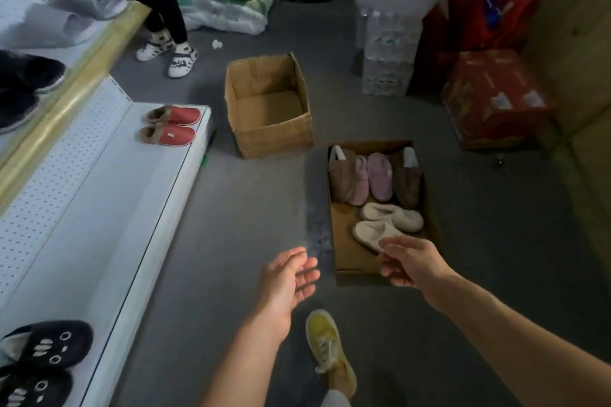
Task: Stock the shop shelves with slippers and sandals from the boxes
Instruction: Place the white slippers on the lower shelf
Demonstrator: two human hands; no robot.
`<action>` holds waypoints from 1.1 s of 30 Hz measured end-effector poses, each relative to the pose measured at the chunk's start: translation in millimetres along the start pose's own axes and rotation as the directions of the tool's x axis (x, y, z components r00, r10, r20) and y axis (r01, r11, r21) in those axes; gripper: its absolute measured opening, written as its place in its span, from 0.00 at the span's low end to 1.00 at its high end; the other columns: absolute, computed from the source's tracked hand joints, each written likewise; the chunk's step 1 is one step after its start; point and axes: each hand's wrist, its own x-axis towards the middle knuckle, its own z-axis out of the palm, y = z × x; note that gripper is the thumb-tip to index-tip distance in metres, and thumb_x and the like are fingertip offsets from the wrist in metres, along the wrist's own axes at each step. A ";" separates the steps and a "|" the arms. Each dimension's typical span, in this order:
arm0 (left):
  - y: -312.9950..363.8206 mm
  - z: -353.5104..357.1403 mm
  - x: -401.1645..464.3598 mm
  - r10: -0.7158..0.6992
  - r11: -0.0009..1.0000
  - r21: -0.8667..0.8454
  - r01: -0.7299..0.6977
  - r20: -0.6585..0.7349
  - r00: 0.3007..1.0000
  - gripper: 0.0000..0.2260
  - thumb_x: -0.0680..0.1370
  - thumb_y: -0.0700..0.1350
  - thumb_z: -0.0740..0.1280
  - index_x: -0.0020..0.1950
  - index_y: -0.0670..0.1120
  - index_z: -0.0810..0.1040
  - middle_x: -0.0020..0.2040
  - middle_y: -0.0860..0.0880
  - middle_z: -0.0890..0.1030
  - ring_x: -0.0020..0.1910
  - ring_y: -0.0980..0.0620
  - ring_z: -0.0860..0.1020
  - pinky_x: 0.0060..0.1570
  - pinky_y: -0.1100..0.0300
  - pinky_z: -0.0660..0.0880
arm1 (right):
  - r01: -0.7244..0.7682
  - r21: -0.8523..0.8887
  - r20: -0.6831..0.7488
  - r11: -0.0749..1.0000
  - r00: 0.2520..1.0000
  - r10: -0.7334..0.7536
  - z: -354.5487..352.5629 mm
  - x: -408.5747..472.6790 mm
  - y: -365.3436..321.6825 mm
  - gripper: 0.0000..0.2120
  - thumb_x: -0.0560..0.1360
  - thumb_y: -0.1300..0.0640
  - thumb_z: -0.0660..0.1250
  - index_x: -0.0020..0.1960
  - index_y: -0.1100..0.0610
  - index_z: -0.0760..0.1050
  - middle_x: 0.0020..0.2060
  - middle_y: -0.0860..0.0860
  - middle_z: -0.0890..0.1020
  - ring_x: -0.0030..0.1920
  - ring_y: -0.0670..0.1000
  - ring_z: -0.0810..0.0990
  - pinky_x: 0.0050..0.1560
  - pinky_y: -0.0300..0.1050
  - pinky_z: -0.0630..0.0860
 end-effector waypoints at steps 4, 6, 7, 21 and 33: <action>18.3 53.4 77.4 -0.059 0.998 0.031 0.059 0.010 0.998 0.04 0.80 0.41 0.65 0.48 0.48 0.78 0.42 0.47 0.83 0.39 0.50 0.81 0.40 0.57 0.75 | -0.072 0.090 -0.030 0.993 0.997 0.075 -22.8 77.2 -27.0 0.06 0.79 0.60 0.63 0.51 0.59 0.78 0.40 0.58 0.81 0.33 0.52 0.78 0.32 0.44 0.71; 23.0 79.9 117.1 -0.100 0.994 0.053 0.099 0.018 0.995 0.05 0.80 0.41 0.64 0.47 0.49 0.78 0.42 0.48 0.82 0.39 0.50 0.80 0.40 0.58 0.75 | -0.132 0.119 -0.081 0.984 0.987 0.142 -34.1 120.3 -35.2 0.05 0.79 0.59 0.64 0.50 0.58 0.78 0.40 0.57 0.81 0.33 0.52 0.78 0.31 0.43 0.72; 23.2 91.8 134.1 -0.124 0.991 0.061 0.122 0.022 0.992 0.05 0.81 0.41 0.64 0.48 0.49 0.78 0.42 0.48 0.82 0.39 0.51 0.80 0.41 0.58 0.75 | -0.164 0.121 -0.104 0.979 0.979 0.177 -39.2 140.1 -37.2 0.04 0.79 0.59 0.64 0.50 0.58 0.78 0.40 0.57 0.81 0.33 0.52 0.77 0.31 0.43 0.72; -71.9 201.4 307.6 -0.389 0.921 -0.003 0.390 -0.049 0.920 0.04 0.82 0.44 0.61 0.50 0.49 0.76 0.46 0.47 0.82 0.46 0.49 0.80 0.44 0.55 0.76 | -0.357 0.021 -0.211 0.934 0.912 0.353 -137.0 358.9 17.8 0.06 0.79 0.65 0.62 0.55 0.62 0.74 0.39 0.58 0.75 0.36 0.53 0.75 0.36 0.47 0.77; -239.5 303.3 395.3 -0.524 0.836 -0.298 0.460 -0.190 0.830 0.06 0.80 0.39 0.64 0.43 0.43 0.75 0.36 0.46 0.74 0.36 0.53 0.72 0.45 0.59 0.73 | -0.131 -0.527 0.060 0.840 0.980 0.190 -173.5 559.3 118.1 0.21 0.75 0.63 0.64 0.67 0.66 0.71 0.64 0.61 0.75 0.60 0.57 0.75 0.61 0.50 0.73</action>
